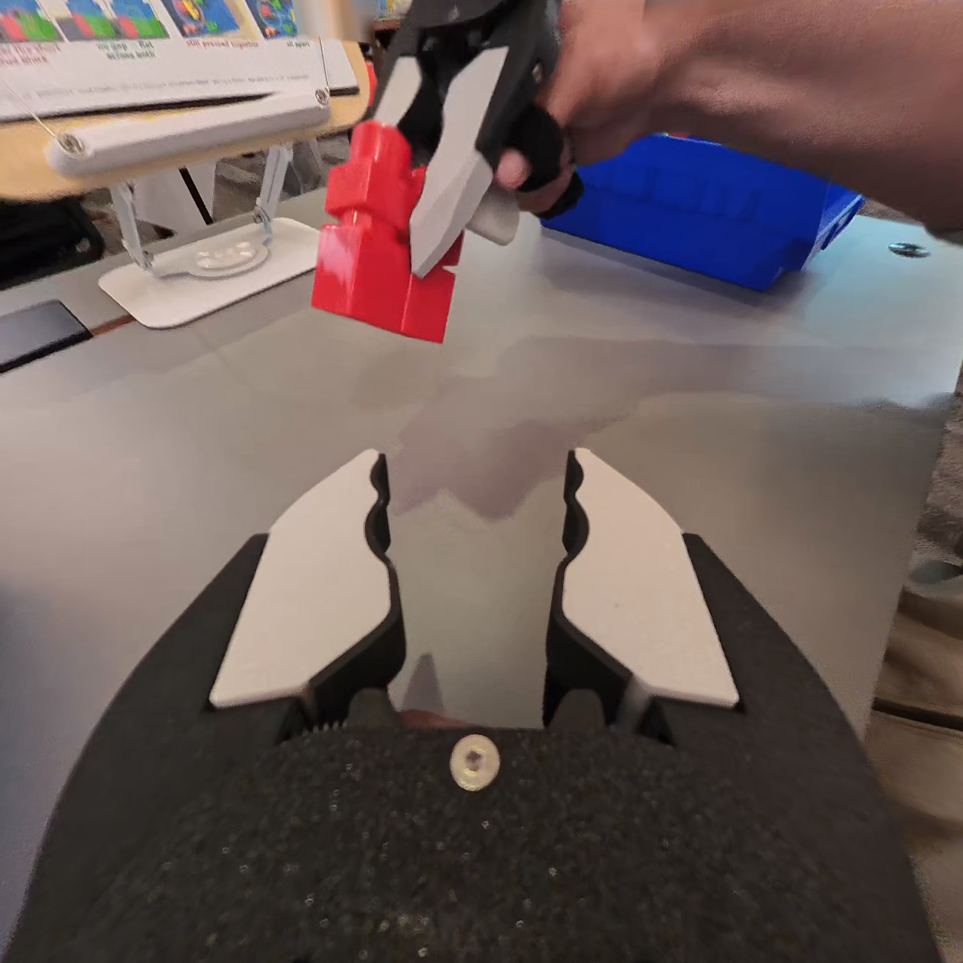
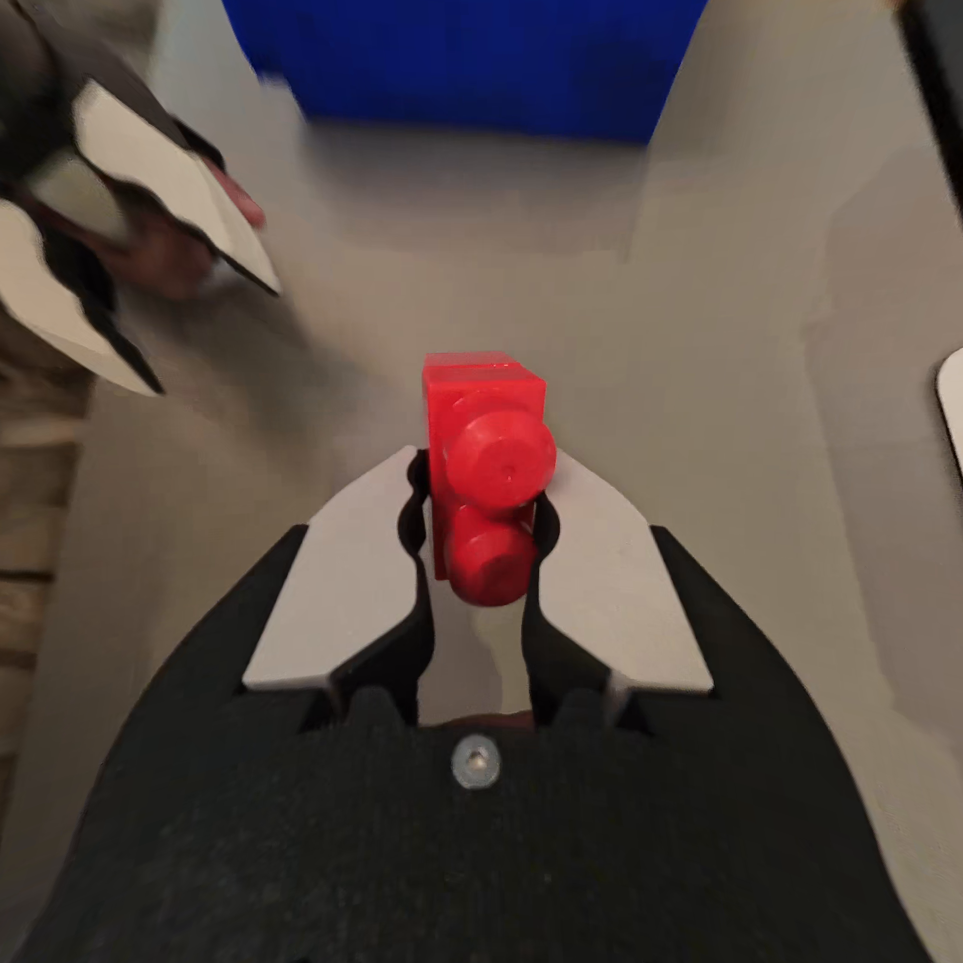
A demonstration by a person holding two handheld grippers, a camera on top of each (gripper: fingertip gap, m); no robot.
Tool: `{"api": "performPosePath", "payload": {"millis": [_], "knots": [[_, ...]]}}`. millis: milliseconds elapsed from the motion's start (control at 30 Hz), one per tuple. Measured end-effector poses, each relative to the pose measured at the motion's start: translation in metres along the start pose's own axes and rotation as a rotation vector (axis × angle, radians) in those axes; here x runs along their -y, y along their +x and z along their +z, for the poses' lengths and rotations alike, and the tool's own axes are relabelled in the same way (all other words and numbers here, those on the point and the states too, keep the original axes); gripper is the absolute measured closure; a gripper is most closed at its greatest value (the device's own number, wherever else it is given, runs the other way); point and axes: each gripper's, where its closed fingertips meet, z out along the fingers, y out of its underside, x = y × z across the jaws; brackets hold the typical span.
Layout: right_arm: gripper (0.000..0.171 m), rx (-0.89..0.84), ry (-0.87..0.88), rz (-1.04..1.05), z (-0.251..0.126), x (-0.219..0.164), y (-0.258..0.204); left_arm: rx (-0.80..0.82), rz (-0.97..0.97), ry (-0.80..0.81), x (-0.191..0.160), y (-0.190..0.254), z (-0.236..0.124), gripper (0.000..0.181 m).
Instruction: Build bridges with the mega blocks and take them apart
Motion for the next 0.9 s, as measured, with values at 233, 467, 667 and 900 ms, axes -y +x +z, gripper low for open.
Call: {"api": "performPosePath", "payload": {"millis": [233, 467, 667, 900], "knots": [[0.133, 0.040, 0.547, 0.276, -0.059, 0.032, -0.044, -0.009, 0.192, 0.027, 0.036, -0.014, 0.007, 0.126], [0.133, 0.179, 0.876, 0.541, -0.095, 0.018, -0.086, -0.129, 0.343, 0.120, 0.068, 0.018, 0.010, 0.134], [0.133, 0.228, 0.878, 0.625, -0.095, 0.007, -0.097, -0.192, 0.455, 0.092, 0.072, 0.032, 0.019, 0.127], [0.133, 0.280, 0.826, 0.651, -0.090, 0.013, -0.105, -0.232, 0.702, 0.173, 0.101, 0.045, 0.023, 0.169]]}}
